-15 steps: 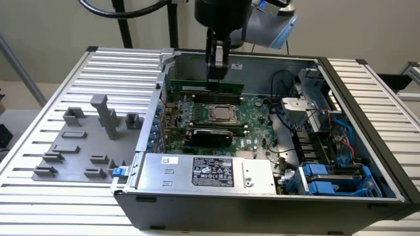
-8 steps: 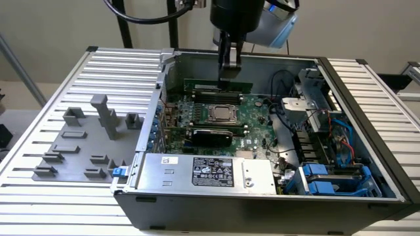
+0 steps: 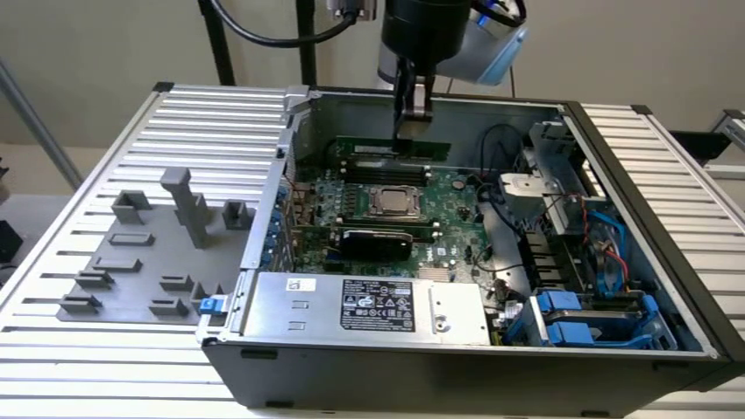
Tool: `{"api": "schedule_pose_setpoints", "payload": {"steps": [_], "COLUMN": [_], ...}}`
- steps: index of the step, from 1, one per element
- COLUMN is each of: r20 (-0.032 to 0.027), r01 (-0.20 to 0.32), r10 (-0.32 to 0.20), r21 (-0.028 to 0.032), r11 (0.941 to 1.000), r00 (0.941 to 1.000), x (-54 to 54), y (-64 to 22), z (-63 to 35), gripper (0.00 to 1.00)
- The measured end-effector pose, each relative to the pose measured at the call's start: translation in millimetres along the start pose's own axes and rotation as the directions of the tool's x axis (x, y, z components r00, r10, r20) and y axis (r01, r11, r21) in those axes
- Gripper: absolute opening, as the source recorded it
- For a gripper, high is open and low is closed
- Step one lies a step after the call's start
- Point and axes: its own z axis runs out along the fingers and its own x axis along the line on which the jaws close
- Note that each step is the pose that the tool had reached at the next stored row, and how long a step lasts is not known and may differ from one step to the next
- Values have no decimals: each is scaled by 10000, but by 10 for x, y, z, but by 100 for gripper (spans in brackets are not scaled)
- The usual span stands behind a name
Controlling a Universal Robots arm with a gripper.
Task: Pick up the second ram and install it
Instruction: 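Insert the second ram into the second slot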
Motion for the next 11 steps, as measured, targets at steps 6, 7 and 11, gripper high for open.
{"api": "schedule_pose_setpoints", "payload": {"steps": [6,7,11], "r20": [1,0,1], "r01": [-4,-4,-4], "r10": [4,4,4], "r21": [0,0,0], "r11": [10000,10000,10000], "r00": [10000,10000,10000], "x": [-171,-205,-315], "y": [-4,-4,-4], "z": [115,134,210], "gripper": [0,0,0]}}
